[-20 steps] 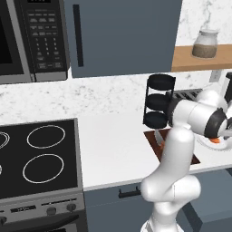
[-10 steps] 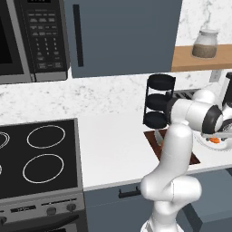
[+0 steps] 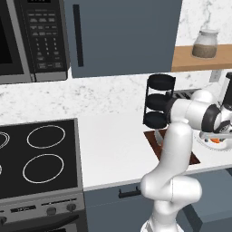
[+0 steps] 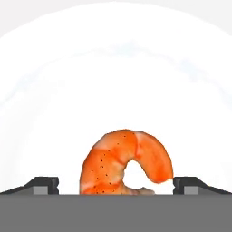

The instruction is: Pick up the knife from the drawer and place it on the cutting board. Then place the meat from the plate to the cutting board.

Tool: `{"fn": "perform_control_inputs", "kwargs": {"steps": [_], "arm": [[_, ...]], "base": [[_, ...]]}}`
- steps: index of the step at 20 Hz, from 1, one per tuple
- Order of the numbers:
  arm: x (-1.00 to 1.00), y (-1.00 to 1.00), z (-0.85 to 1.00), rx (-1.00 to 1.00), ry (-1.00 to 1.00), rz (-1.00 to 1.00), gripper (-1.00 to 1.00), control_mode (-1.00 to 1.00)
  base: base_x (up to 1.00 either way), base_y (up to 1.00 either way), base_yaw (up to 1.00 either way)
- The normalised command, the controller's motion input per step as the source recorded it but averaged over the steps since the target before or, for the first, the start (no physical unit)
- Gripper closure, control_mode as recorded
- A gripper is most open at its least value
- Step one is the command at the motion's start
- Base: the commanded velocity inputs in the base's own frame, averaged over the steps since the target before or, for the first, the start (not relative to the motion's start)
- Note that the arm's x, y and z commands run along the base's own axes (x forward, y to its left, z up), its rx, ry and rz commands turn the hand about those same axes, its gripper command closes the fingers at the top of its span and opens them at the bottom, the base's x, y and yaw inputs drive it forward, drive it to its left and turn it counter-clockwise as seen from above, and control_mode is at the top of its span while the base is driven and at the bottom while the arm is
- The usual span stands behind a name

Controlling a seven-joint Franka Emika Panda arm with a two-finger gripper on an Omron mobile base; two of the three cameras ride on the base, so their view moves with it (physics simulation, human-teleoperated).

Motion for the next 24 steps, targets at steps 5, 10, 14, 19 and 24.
{"fn": "perform_control_inputs", "kwargs": {"steps": [5, 10, 14, 19, 24], "arm": [[0.00, 0.00, -0.14, 0.00, -0.01, 0.00, 1.00, -1.00], [-0.07, 0.00, -0.22, 0.00, -0.06, 0.00, 1.00, -1.00], [-0.13, 0.00, -0.22, 0.00, -0.06, 0.00, 1.00, -1.00], [-0.09, 0.08, 0.12, -0.06, -0.07, 0.00, 1.00, -1.00], [-0.01, 0.27, 0.50, -0.12, -0.03, 0.00, 1.00, -1.00]], "base": [[0.00, 0.00, 0.00], [0.00, 0.00, 0.00], [0.00, 0.00, 0.00], [0.00, 0.00, 0.00], [0.00, 0.00, 0.00]]}}
